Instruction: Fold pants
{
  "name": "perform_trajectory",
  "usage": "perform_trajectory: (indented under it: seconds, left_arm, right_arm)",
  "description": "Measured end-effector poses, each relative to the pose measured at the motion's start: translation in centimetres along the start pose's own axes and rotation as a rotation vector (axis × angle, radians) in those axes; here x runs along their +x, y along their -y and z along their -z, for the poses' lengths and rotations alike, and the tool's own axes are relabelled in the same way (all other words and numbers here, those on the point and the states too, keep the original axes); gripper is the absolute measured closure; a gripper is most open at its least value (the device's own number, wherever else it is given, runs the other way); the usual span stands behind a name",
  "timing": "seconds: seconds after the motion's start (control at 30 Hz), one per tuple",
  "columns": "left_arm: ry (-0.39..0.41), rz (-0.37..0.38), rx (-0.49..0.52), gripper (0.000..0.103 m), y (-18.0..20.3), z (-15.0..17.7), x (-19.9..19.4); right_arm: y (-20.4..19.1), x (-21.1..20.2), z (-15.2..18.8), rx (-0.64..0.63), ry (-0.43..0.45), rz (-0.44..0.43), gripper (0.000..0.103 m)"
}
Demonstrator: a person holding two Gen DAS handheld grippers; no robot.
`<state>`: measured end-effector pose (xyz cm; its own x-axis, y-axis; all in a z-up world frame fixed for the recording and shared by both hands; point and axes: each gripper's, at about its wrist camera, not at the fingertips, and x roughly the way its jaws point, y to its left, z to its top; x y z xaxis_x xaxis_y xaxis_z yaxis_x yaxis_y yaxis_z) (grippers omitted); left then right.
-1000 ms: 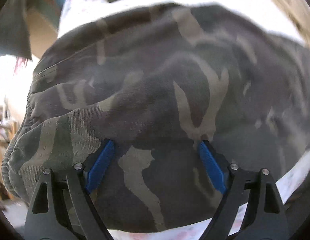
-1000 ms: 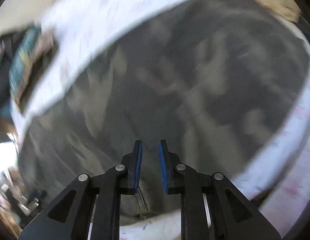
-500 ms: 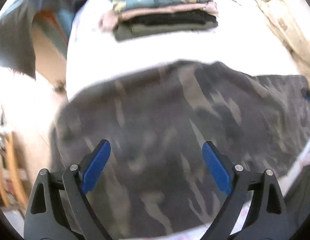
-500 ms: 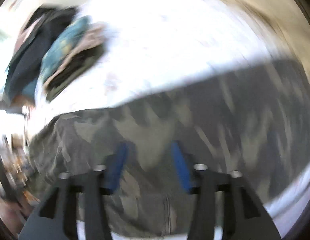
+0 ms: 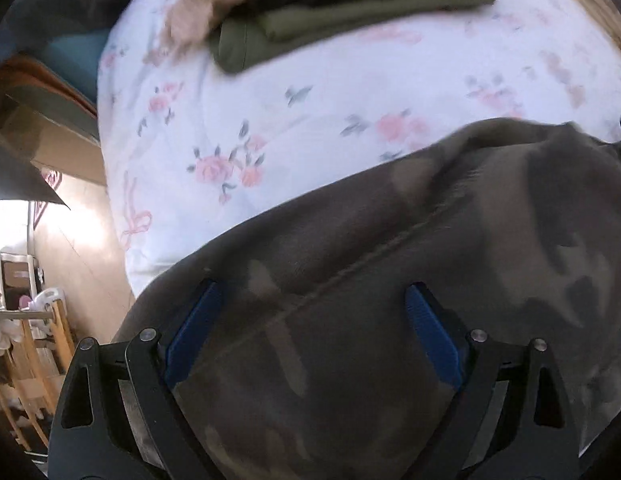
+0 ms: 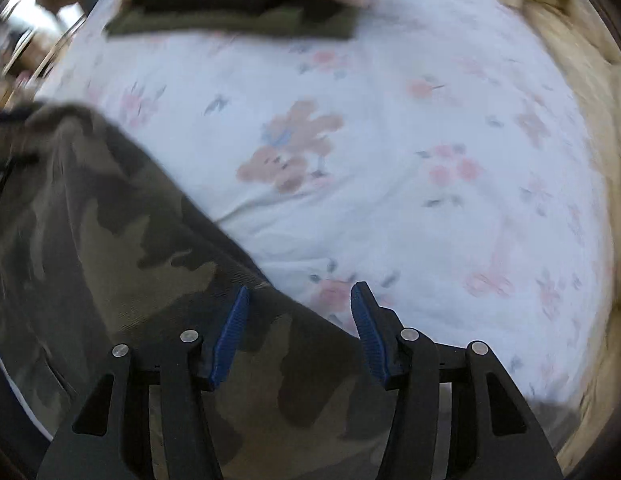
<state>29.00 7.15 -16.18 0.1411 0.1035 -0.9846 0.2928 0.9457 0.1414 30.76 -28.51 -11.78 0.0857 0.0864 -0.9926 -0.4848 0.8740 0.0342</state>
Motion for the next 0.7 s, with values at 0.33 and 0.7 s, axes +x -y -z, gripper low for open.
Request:
perform_trajectory:
  seconds: [0.33, 0.7]
  left_arm:
    - [0.001, 0.036, -0.067, 0.011, -3.1, -0.4, 0.6]
    - [0.094, 0.109, -0.18, 0.012, -5.0, 0.8, -3.6]
  right_arm:
    - [2.3, -2.9, 2.1, 0.029, 0.182, -0.058, 0.103]
    - [0.3, -3.3, 1.0, 0.069, 0.154, 0.121, 0.102]
